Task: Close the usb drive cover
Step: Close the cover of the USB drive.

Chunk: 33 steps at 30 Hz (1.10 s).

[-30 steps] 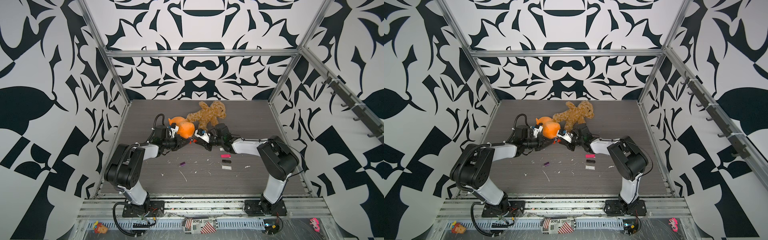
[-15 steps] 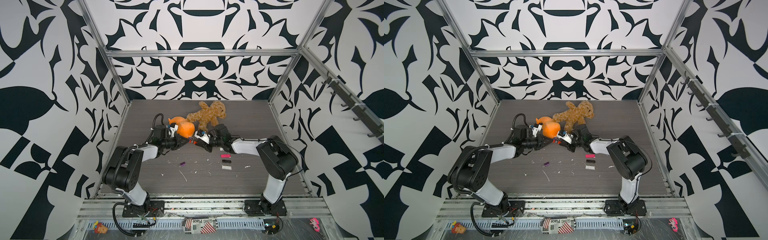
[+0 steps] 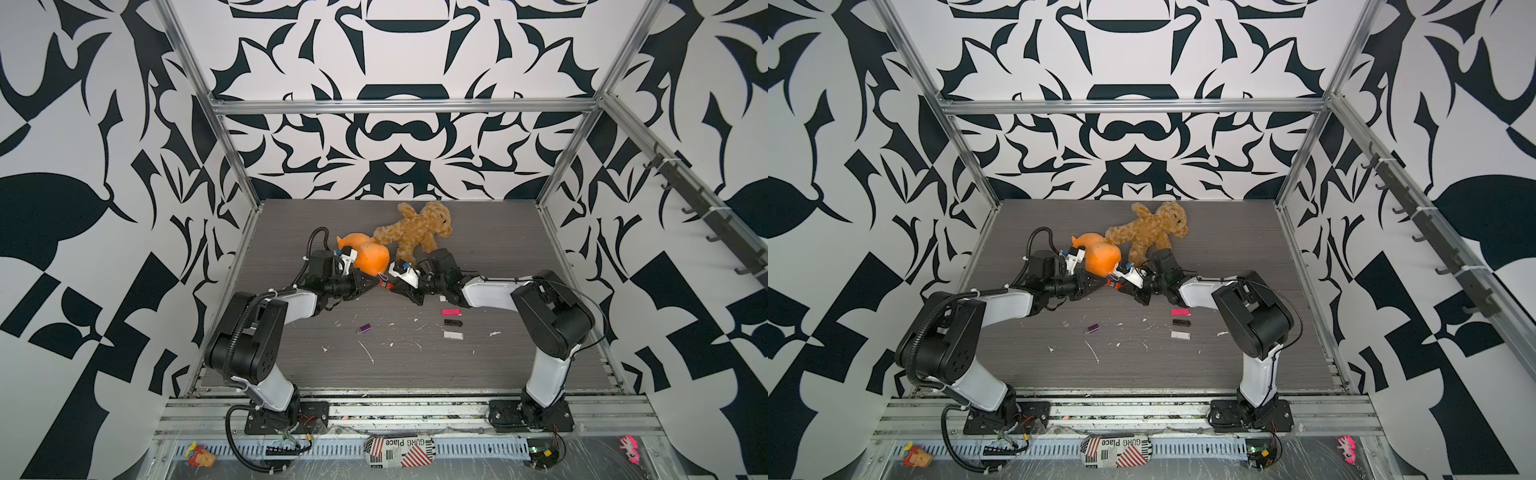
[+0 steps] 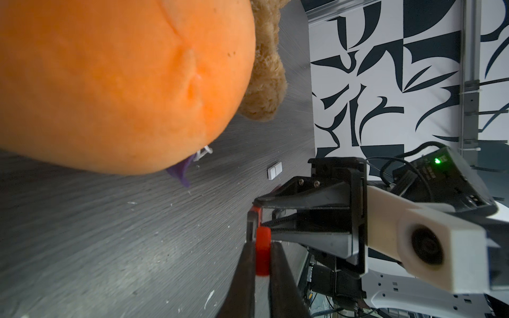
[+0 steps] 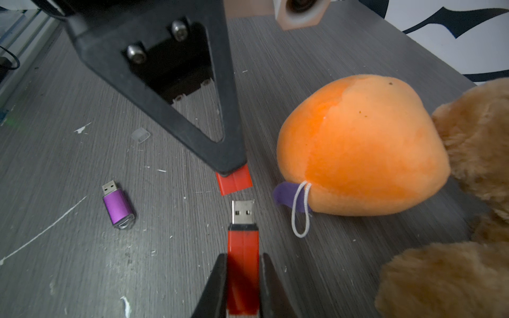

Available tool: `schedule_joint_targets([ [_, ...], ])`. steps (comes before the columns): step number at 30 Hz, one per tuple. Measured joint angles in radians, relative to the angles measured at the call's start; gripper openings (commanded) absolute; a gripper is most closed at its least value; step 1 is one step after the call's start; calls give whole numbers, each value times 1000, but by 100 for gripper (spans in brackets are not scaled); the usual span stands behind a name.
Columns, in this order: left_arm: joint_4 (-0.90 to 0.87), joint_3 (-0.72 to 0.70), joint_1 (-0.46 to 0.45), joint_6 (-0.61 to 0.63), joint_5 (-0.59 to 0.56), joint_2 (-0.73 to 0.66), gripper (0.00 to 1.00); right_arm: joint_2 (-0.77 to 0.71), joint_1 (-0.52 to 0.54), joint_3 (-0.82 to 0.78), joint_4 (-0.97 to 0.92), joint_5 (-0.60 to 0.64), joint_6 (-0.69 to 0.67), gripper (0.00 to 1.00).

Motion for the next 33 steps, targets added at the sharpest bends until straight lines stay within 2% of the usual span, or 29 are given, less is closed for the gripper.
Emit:
schedule_joint_targets([
  [25, -10, -2, -22, 40, -36, -7, 0, 0, -2, -4, 51, -69, 47, 15],
  [33, -18, -2, -19, 51, 9, -4, 0, 0, -11, -13, 62, -102, -44, 14],
])
